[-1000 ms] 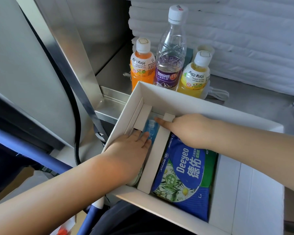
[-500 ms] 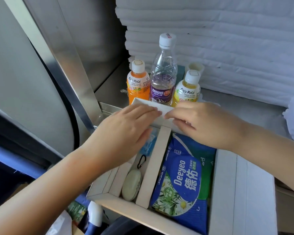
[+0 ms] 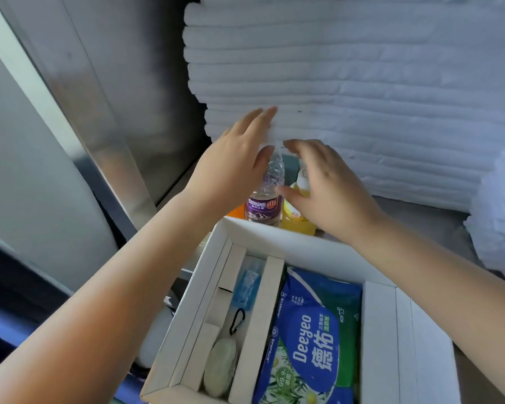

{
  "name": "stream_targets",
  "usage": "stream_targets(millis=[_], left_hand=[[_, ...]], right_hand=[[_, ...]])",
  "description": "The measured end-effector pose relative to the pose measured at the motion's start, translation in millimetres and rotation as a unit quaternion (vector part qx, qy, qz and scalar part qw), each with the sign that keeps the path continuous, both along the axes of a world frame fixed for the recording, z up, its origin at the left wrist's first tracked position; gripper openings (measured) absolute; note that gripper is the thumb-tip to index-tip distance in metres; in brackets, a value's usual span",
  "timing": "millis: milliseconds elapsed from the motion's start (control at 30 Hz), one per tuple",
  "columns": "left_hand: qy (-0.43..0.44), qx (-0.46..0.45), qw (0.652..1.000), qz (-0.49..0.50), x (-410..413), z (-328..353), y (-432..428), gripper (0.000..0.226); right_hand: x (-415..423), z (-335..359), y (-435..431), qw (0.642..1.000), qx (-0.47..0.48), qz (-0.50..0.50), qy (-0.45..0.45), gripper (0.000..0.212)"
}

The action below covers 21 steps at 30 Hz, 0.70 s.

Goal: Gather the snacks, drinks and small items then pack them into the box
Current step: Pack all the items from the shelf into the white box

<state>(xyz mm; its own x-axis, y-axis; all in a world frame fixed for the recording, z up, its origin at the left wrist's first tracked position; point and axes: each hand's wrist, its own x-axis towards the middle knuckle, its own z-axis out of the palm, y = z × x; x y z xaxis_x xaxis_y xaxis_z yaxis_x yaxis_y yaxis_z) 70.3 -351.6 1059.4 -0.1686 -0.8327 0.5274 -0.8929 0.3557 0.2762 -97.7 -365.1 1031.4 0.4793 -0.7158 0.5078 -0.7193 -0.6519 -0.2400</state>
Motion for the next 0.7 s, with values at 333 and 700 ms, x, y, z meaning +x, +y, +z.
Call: stream_targets(millis=[333,700], left_hand=[[0.033,-0.010,0.999,-0.020,-1.2,11.3,-5.3,0.040],[0.092,-0.177,0.979,-0.043,-4.2,83.4,34.7,0.040]], right_hand=[[5.4,-11.9,-7.7,0.999,0.002,0.031,-0.040,0.064],[2.0,9.3,13.6,0.984,-0.002,0.078,-0.163,0.078]])
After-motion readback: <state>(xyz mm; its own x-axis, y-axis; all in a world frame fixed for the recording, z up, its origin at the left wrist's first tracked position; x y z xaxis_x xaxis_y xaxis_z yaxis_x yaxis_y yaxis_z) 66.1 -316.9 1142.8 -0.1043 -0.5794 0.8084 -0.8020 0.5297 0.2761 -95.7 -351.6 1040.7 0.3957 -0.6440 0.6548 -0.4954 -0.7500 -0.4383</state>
